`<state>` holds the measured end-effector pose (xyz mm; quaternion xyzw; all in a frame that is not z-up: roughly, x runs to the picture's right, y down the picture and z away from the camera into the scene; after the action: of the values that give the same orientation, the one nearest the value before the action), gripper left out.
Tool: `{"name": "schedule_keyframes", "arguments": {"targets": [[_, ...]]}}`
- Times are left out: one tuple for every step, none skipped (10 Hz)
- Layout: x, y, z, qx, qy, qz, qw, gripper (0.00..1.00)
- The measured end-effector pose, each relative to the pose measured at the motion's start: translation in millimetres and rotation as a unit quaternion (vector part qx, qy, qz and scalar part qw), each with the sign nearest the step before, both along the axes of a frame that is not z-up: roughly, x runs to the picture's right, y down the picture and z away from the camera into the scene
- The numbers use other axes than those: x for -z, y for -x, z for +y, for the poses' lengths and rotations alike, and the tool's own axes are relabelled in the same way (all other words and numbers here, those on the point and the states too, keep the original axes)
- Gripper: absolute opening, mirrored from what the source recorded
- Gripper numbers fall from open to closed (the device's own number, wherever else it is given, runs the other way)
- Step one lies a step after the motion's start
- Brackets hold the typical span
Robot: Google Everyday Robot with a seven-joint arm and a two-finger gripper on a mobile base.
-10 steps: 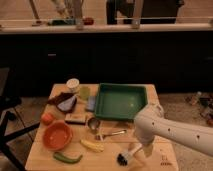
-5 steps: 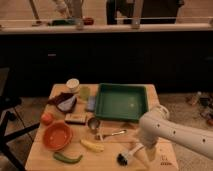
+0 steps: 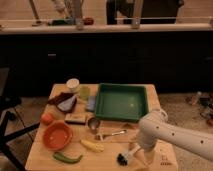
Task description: Place brush in red bowl
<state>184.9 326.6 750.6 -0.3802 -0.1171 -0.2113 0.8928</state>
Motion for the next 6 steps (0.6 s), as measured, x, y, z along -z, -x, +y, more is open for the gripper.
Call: {"name": "schedule_keyframes", "arguments": {"targets": [[-2.0,4,4,0.005,0.004,-0.004,1.0,0.8],[-3.4,7,8,0.007,0.007,-0.006,0.9999,0.8],[-4.5,9,10,0.008,0.008,-0.008,0.9999,0.8],[-5.3,10,13,0.009,0.009,-0.009,0.9999,0.8],[-6.0,11,14,0.01,0.01,-0.011,0.9999,0.8],[-6.3,11,15,0.009,0.009,-0.011,0.9999,0.8]]}}
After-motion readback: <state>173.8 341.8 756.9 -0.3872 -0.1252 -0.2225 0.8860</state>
